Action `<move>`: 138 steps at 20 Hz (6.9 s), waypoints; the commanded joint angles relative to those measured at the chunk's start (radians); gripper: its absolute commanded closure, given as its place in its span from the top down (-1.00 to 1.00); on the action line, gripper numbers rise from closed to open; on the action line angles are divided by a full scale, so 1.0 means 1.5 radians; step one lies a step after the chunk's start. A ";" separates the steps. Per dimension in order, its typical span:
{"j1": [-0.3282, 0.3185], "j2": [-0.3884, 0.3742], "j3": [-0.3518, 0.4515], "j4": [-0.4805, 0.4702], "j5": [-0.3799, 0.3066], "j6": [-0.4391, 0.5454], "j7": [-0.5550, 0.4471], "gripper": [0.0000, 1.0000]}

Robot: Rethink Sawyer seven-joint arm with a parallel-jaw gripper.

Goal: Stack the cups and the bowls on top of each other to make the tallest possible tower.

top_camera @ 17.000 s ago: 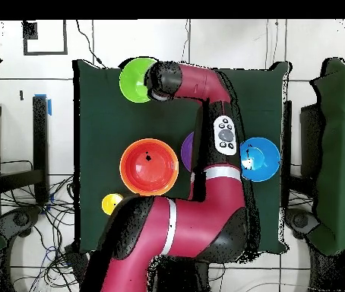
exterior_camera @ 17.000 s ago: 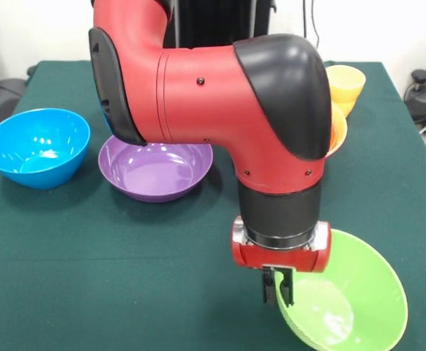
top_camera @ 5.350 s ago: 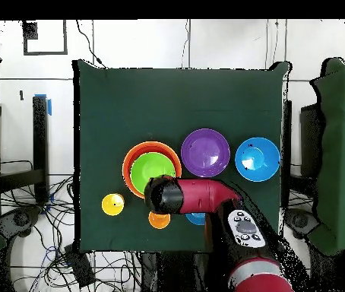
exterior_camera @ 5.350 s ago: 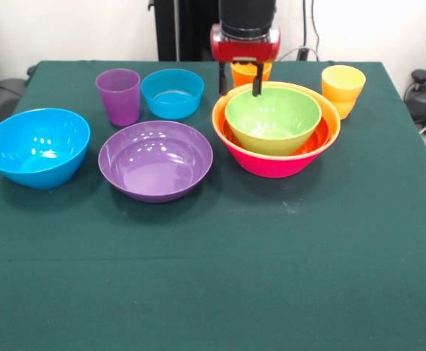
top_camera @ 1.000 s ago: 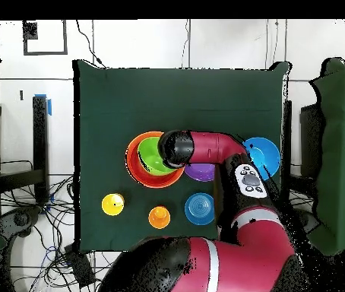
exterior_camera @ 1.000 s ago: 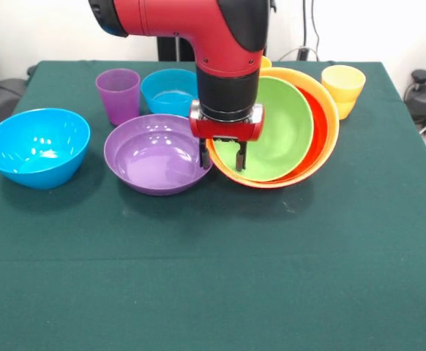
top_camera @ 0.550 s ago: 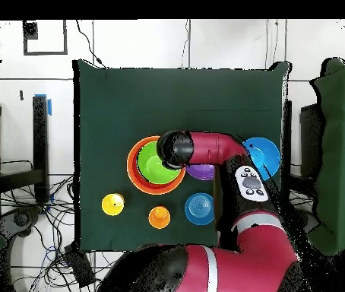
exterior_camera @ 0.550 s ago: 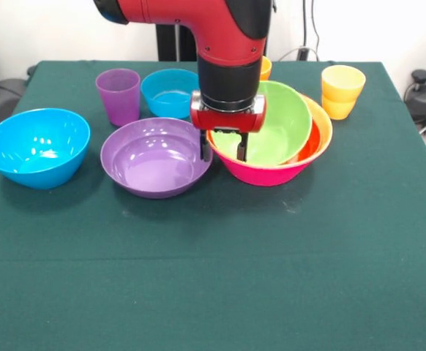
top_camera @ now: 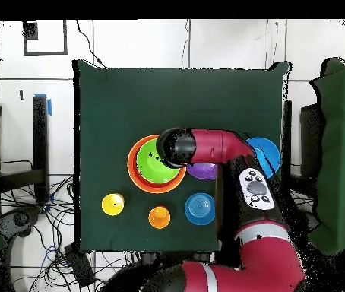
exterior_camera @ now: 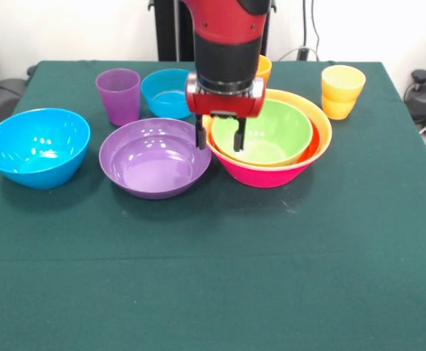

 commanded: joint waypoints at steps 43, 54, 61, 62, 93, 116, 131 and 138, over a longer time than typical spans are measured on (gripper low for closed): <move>-0.170 0.003 0.196 -0.027 -0.088 0.123 -0.164 1.00; -0.163 0.027 0.204 -0.036 -0.117 0.101 -0.131 1.00; -0.170 0.029 0.213 -0.031 -0.127 0.095 -0.124 1.00; -0.171 0.029 0.214 -0.031 -0.129 0.095 -0.123 1.00; -0.223 -0.074 0.267 -0.038 -0.083 0.298 -0.178 1.00; -0.235 0.064 0.259 -0.112 -0.198 0.193 -0.147 1.00; -0.138 0.055 0.082 -0.144 -0.105 0.153 0.284 1.00; -0.150 0.126 0.079 -0.235 -0.086 0.153 0.263 1.00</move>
